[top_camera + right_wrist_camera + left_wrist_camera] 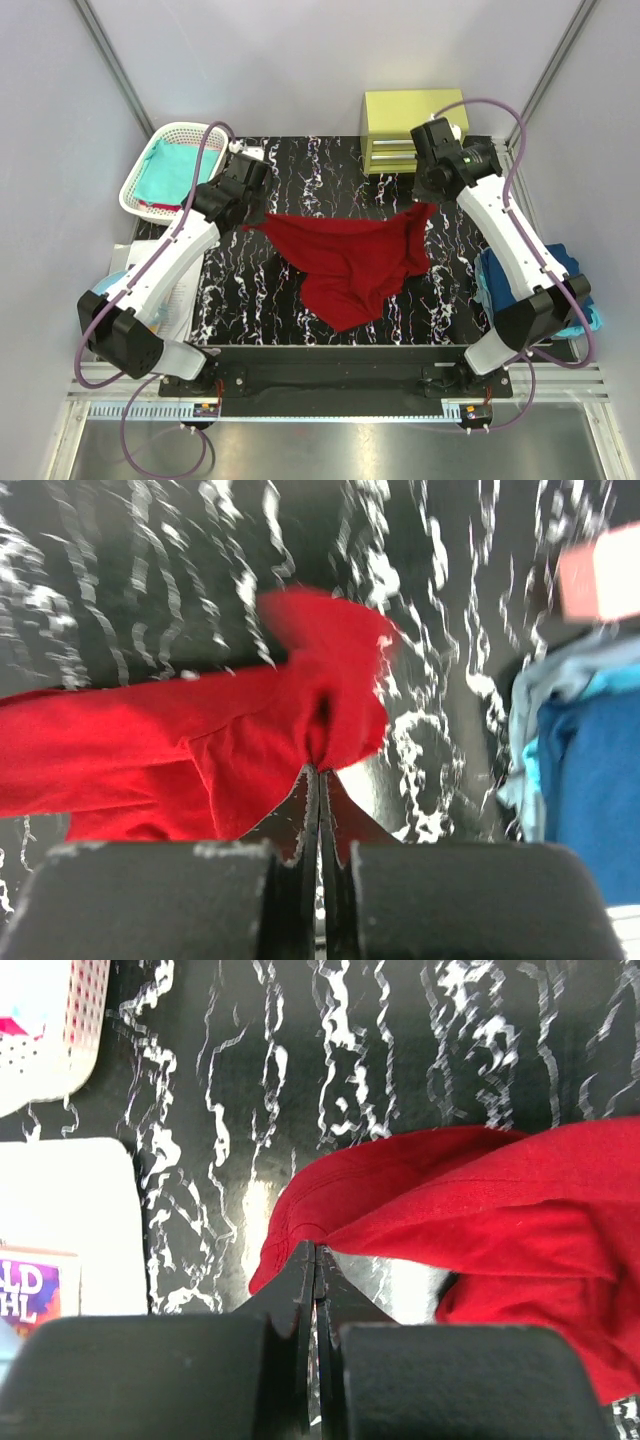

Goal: Fold and stack the t-shirts
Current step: Flatten out the tshirt

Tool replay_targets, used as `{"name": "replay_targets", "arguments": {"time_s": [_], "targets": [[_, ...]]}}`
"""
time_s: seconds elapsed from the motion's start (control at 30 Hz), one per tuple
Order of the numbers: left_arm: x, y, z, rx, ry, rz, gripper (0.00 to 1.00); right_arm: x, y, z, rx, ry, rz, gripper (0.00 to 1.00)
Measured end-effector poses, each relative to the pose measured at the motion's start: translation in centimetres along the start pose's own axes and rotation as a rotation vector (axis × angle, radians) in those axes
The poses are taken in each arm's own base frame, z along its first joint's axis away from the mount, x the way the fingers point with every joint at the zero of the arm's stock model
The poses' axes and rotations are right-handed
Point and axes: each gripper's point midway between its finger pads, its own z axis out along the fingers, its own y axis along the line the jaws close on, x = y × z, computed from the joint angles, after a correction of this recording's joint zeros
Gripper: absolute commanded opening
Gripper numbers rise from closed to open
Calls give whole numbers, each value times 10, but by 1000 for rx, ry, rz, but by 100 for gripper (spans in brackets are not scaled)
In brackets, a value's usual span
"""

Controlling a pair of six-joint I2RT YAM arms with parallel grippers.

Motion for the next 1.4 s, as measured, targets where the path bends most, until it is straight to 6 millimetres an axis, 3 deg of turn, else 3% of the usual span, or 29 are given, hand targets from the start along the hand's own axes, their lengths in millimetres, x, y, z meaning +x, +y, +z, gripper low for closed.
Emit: {"name": "replay_targets", "arguments": {"time_s": [0.1, 0.17, 0.43, 0.7, 0.8, 0.97, 1.2, 1.3, 1.4], "targets": [[11, 8, 4, -20, 22, 0, 0, 18, -16, 17, 16, 62, 56, 0], [14, 15, 7, -37, 33, -10, 0, 19, -24, 23, 21, 54, 90, 0], [2, 47, 9, -153, 7, -58, 0, -1, -41, 23, 53, -75, 154, 0], [-82, 41, 3, -197, -136, -105, 0, -42, -59, 12, 121, -264, 196, 0], [-98, 38, 11, -215, -147, -106, 0, -53, -57, 18, 129, -287, 206, 0], [-116, 36, 47, -249, -116, -108, 0, -73, -43, 50, 142, -282, 205, 0], [-131, 56, 115, -310, -48, -146, 0, -113, -15, 102, 143, -286, 193, 0], [-132, 60, 139, -310, -26, -158, 0, -126, -6, 118, 139, -294, 190, 0], [-128, 62, 158, -306, 1, -166, 0, -126, -2, 134, 146, -280, 181, 0]]}}
